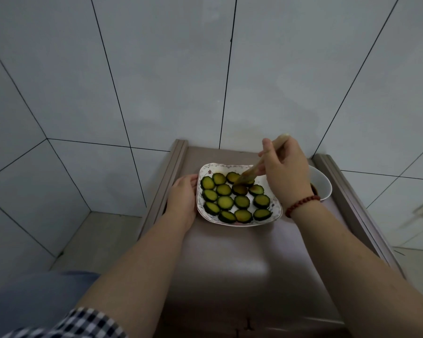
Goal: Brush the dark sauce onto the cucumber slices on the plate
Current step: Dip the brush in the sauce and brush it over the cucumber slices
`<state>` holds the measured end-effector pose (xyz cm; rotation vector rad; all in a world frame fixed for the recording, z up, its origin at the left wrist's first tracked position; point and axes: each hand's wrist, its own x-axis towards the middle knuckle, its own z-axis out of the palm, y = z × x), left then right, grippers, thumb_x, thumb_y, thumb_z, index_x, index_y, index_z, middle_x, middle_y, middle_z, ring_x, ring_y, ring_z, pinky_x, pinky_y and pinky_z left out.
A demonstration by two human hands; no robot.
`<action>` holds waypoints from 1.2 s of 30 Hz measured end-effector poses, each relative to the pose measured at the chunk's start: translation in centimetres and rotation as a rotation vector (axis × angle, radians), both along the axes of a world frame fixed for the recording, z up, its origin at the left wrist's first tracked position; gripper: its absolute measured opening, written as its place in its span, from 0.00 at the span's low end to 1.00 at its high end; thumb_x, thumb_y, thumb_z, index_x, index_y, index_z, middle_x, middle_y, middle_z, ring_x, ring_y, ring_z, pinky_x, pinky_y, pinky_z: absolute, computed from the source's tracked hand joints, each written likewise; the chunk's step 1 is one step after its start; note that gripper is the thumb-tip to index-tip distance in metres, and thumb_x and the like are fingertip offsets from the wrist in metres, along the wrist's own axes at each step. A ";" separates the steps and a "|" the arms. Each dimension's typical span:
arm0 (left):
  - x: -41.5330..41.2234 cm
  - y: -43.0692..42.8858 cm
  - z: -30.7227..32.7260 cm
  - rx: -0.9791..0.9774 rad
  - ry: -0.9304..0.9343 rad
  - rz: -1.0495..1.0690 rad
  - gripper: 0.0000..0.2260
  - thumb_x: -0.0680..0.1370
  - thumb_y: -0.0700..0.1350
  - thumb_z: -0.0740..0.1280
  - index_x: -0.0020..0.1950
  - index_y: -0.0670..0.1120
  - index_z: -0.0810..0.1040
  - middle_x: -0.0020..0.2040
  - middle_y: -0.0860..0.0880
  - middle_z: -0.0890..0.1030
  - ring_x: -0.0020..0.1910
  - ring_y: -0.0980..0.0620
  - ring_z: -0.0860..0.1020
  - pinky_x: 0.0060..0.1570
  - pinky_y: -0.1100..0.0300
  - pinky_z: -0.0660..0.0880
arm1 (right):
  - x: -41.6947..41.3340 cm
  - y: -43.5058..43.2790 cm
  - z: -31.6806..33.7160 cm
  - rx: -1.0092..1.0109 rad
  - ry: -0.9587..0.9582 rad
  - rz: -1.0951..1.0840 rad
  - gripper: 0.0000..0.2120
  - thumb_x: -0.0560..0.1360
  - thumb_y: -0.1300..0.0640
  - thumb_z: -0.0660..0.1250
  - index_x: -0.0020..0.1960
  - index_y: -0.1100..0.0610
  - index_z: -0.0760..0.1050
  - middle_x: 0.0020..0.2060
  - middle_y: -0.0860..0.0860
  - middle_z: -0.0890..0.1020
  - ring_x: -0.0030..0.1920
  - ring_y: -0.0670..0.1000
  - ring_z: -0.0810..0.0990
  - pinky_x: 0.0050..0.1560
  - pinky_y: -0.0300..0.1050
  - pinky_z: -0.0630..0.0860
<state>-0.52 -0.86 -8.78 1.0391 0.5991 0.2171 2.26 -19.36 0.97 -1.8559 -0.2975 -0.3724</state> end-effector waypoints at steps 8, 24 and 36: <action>0.7 0.3 -0.9 0.051 0.025 -0.034 0.20 0.88 0.38 0.59 0.75 0.35 0.83 0.70 0.36 0.87 0.70 0.39 0.86 0.75 0.40 0.82 | -0.3 -1.1 0.4 -0.012 -0.007 -0.066 0.15 0.80 0.48 0.62 0.45 0.60 0.70 0.37 0.60 0.82 0.30 0.51 0.84 0.35 0.55 0.83; 0.1 0.0 -0.2 0.009 0.014 0.030 0.19 0.88 0.36 0.60 0.76 0.33 0.80 0.72 0.35 0.86 0.71 0.38 0.85 0.49 0.55 0.83 | -0.6 -1.4 0.8 -0.176 -0.045 -0.111 0.16 0.79 0.44 0.60 0.45 0.58 0.69 0.40 0.60 0.82 0.38 0.62 0.82 0.39 0.61 0.81; -0.1 0.0 -0.1 0.028 0.025 0.026 0.19 0.89 0.37 0.58 0.76 0.35 0.79 0.63 0.41 0.87 0.55 0.49 0.86 0.44 0.58 0.82 | -0.4 -1.9 1.0 -0.238 -0.074 -0.111 0.15 0.81 0.48 0.58 0.47 0.61 0.70 0.40 0.57 0.81 0.40 0.57 0.80 0.39 0.53 0.78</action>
